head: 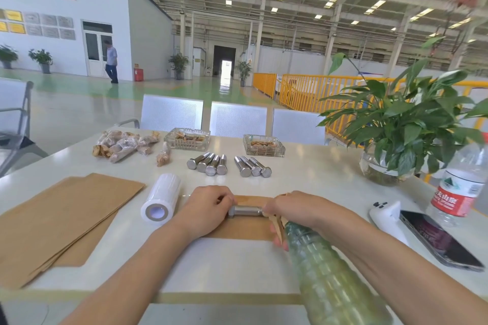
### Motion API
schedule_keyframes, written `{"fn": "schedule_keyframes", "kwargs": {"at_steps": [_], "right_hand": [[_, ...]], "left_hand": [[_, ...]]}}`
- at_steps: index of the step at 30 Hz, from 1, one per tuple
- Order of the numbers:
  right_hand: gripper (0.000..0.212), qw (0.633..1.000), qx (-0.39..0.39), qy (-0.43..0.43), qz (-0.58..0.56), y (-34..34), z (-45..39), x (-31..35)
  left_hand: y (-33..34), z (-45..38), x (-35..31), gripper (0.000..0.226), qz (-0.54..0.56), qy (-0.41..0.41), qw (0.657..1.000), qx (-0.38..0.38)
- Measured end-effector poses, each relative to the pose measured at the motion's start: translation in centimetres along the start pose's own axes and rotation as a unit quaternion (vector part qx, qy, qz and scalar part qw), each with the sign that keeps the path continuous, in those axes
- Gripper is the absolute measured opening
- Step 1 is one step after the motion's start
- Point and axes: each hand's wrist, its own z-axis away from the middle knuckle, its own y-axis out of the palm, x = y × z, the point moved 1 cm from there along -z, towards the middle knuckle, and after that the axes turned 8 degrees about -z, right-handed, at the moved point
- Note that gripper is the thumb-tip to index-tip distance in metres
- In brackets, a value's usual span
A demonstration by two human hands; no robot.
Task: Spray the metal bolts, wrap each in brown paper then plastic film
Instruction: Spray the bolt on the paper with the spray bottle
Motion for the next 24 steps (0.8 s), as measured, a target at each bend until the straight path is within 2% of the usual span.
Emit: {"fn": "schedule_keyframes", "kwargs": {"at_steps": [3, 6, 11, 14, 18, 24], "right_hand": [[0.031, 1.000, -0.016, 0.000, 0.010, 0.0, 0.2, -0.1], [0.028, 0.999, 0.013, 0.012, -0.040, 0.9, 0.2, 0.3], [0.035, 0.999, 0.040, -0.009, -0.030, 2.9, 0.1, 1.7], [0.040, 1.000, 0.016, -0.022, 0.009, 2.7, -0.4, 1.9], [0.029, 1.000, 0.011, 0.012, -0.019, 1.0, -0.3, 0.9], [0.038, 0.999, -0.039, -0.004, -0.001, -0.5, -0.5, -1.2]], "left_hand": [[0.1, -0.1, 0.1, 0.028, -0.003, -0.007, 1.000, 0.002], [0.1, -0.1, 0.1, 0.027, -0.007, -0.007, 1.000, 0.005], [0.0, -0.1, 0.0, 0.026, -0.015, -0.001, 1.000, 0.006], [0.0, -0.1, 0.1, 0.029, -0.014, 0.003, 1.000, 0.006], [0.1, -0.2, 0.2, 0.027, -0.007, -0.001, 1.000, -0.003], [0.1, -0.1, 0.3, 0.028, -0.010, -0.006, 1.000, 0.000]]}}
